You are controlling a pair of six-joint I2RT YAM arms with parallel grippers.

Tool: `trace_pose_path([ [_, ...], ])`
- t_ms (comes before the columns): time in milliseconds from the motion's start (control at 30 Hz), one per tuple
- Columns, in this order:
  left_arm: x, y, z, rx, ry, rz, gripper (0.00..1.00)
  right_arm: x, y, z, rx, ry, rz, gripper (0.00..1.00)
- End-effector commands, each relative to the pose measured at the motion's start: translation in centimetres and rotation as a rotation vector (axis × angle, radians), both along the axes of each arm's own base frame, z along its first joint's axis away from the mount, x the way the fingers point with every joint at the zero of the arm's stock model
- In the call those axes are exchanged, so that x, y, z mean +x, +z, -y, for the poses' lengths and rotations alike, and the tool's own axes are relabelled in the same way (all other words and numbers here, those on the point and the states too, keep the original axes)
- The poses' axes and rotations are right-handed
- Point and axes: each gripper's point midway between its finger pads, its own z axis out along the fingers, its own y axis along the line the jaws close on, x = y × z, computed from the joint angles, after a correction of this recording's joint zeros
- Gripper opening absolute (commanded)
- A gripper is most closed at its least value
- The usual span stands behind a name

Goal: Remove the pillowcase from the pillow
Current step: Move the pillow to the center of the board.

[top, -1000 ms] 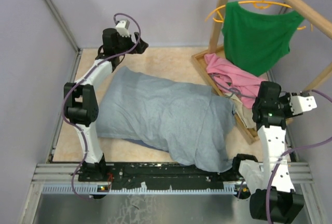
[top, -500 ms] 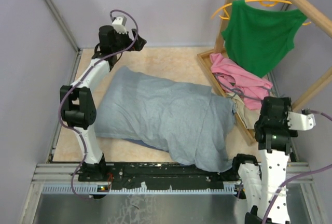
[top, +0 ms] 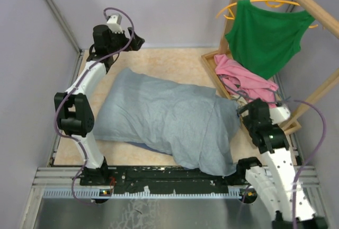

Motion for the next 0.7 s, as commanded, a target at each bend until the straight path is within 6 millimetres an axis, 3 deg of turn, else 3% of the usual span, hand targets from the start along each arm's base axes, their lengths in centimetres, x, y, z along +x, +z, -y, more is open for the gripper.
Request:
trace_pose_path([
  [0, -1.2, 1.6, -0.3, -0.018, 0.009, 0.004, 1.0, 5.9, 3.0, -5.2, -0.099, 0.139, 0.117, 0.99],
  [233, -3.1, 2.2, -1.5, -0.057, 0.09, -0.059, 1.0, 15.9, 3.9, -15.6, -0.096, 0.343, 0.195, 0.95],
  [333, -5.2, 2.5, -0.5, -0.115, 0.062, -0.078, 1.0, 19.6, 3.7, -20.3, -0.043, 0.445, 0.203, 0.93],
  [400, -6.5, 3.1, -1.0, -0.097, 0.142, -0.038, 1.0, 21.5, 3.0, -23.8, -0.02, 0.492, 0.204, 0.93],
  [567, -10.2, 5.4, -3.2, -0.075, 0.26, 0.027, 1.0, 22.9, 2.8, -33.0, 0.106, 0.622, 0.241, 0.94],
  [600, -10.9, 5.6, -3.0, -0.066, 0.236, 0.027, 1.0, 22.9, 3.0, -33.8, 0.107, 0.64, 0.236, 0.95],
  [667, -12.5, 6.1, -1.5, -0.032, 0.113, 0.034, 1.0, 22.6, 3.5, -33.6, 0.103, 0.642, 0.236, 0.98],
])
